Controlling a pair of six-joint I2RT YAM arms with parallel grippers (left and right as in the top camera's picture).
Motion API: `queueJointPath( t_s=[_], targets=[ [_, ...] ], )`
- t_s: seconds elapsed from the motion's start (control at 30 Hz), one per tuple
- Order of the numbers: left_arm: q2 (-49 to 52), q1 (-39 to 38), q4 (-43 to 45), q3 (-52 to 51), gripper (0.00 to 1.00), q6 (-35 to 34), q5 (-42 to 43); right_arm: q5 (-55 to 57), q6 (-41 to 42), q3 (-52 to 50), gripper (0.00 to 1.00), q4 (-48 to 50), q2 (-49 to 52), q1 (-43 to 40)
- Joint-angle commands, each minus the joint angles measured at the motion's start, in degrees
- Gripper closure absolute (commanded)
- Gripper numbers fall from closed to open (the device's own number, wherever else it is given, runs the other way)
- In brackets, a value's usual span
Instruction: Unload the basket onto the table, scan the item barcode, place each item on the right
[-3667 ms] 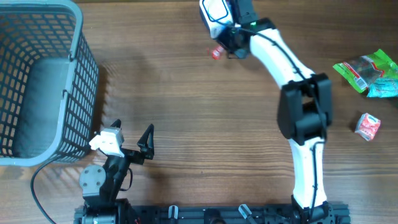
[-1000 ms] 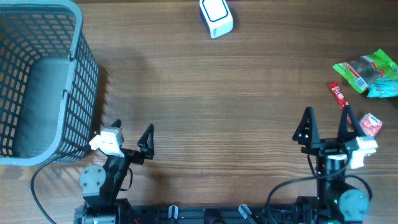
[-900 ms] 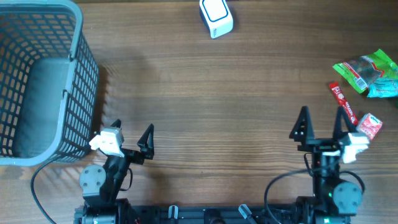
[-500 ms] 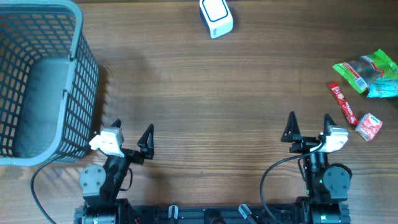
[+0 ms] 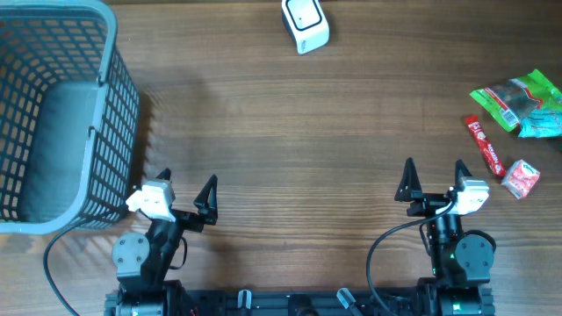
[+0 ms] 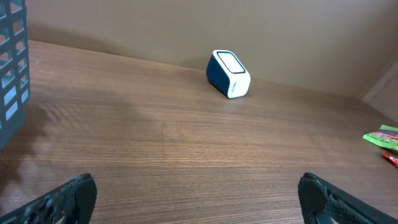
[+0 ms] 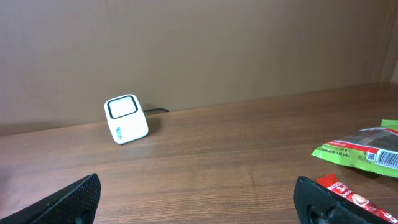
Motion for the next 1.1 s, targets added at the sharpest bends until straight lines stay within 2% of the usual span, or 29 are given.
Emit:
queueJointPath(
  t_s=[0.0,0.07,0.2,0.27,0.37,0.6,0.67,1.07],
  targets=[
    [-0.20,-0.63,-0.33,-0.20,0.00,2.16,-5.53,0.35,-0.92,-0.07,0.00,0.20,-0.68,0.26],
    [-0.26,-2.10,0.26,-0.35,0.00,0.55,-8.85,0.35,-0.94,-0.07,0.00,0.20,-0.68,0.26],
    [-0.31,-5.75,5.35,-3.02,0.00,-7.15,-20.83,0.35,-0.94,-0.07,0.00,0.20,-0.68,0.26],
    [-0.37,-6.49,5.57,-3.02,0.00,-6.58,-22.29,0.37,-0.94,-0.07,0.00,0.20,-0.68,0.26],
    [-0.37,-6.32,5.51,-3.02,0.00,-0.83,-22.23,0.35,-0.94,-0.07,0.01,0.20,-0.68,0.26],
    [-0.37,-6.32,5.38,-3.02,0.00,-0.52,-21.46,0.35,-0.94,-0.07,0.00,0.20,-0.68,0.26],
    [-0.37,-6.32,5.16,-3.02,0.00,2.82,-18.69,0.35,-0.94,-0.07,0.00,0.20,-0.68,0.26],
    [5.38,-6.38,5.33,-3.02,0.00,2.19,-18.60,0.35,-0.94,-0.07,0.00,0.20,-0.68,0.26]
  ],
)
